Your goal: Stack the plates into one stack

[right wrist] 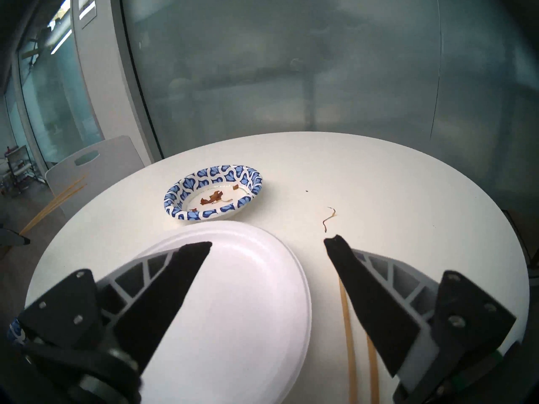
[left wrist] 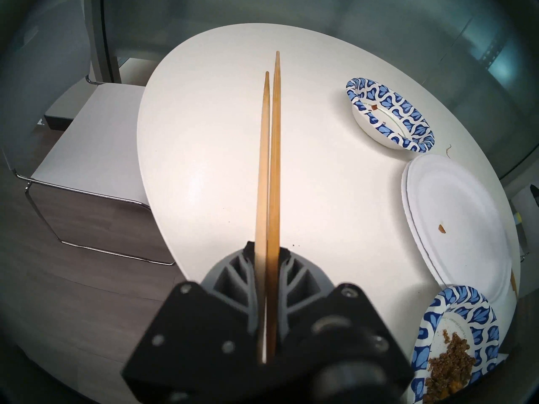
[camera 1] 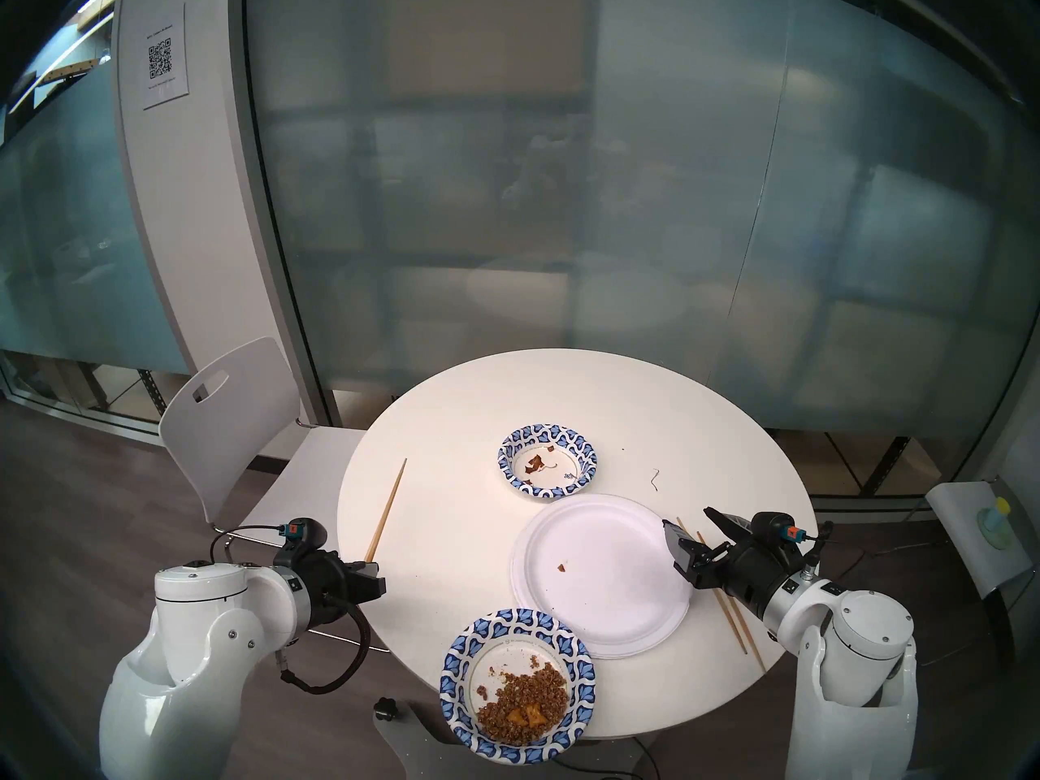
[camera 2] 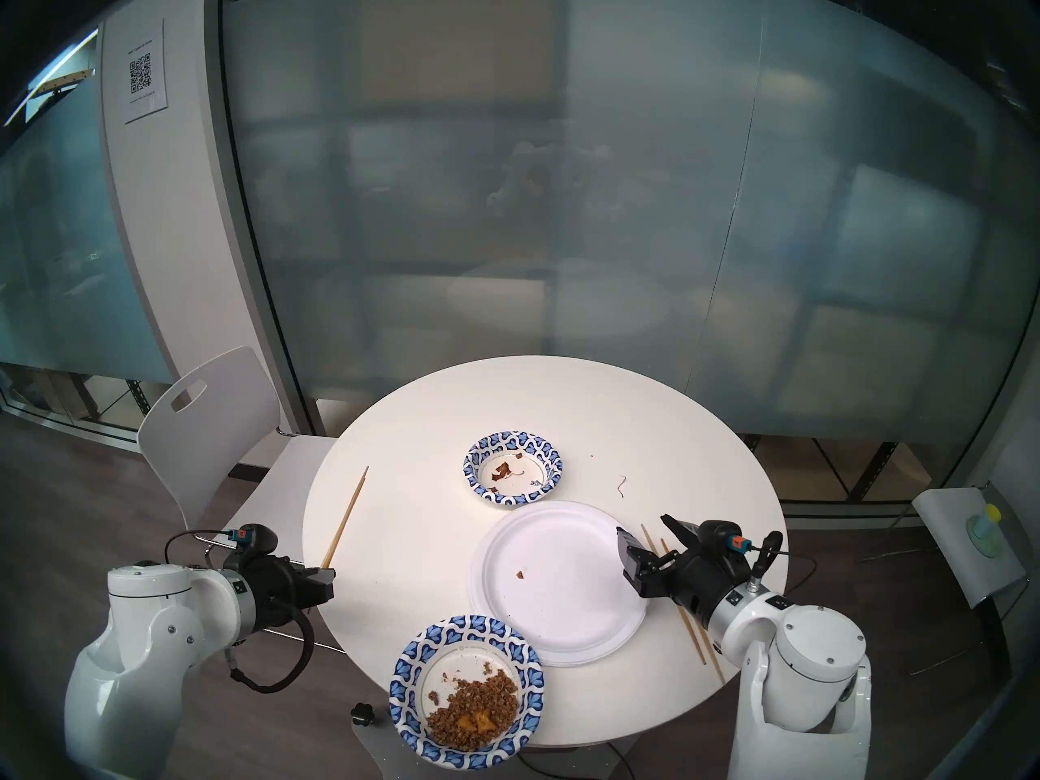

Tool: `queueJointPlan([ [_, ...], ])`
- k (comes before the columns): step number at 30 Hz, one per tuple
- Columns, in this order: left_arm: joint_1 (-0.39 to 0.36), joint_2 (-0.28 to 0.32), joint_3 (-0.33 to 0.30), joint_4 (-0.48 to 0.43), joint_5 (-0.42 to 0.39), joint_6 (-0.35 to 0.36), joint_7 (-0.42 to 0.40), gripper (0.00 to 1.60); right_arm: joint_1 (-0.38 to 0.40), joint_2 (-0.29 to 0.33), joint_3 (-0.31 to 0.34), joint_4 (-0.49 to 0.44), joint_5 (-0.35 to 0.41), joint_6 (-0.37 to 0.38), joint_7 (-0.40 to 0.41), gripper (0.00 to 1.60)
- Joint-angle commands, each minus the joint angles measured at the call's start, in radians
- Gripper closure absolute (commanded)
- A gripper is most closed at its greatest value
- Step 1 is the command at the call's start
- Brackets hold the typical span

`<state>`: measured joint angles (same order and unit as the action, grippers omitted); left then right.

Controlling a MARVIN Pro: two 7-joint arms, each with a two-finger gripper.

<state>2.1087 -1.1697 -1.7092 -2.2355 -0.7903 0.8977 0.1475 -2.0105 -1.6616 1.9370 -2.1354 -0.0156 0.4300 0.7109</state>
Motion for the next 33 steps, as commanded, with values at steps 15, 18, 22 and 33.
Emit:
queueJointPlan([
  [15, 0.031, -0.037, 0.075, -0.102, 0.055, -0.017, 0.075, 1.60, 0.250, 0.092, -0.066, 0.184, 0.146, -0.023, 0.008, 0.09],
  [18, 0.038, -0.046, 0.088, -0.110, 0.066, -0.023, 0.090, 1.60, 0.259, 0.101, -0.060, 0.190, 0.145, -0.022, 0.027, 0.08],
  [22, 0.050, -0.056, 0.108, -0.120, 0.080, -0.033, 0.109, 1.60, 0.243, 0.114, -0.049, 0.179, 0.160, -0.022, 0.058, 0.00],
  [33, 0.060, -0.062, 0.134, -0.134, 0.107, -0.054, 0.135, 1.60, 0.241, 0.115, -0.042, 0.177, 0.160, -0.022, 0.073, 0.00],
])
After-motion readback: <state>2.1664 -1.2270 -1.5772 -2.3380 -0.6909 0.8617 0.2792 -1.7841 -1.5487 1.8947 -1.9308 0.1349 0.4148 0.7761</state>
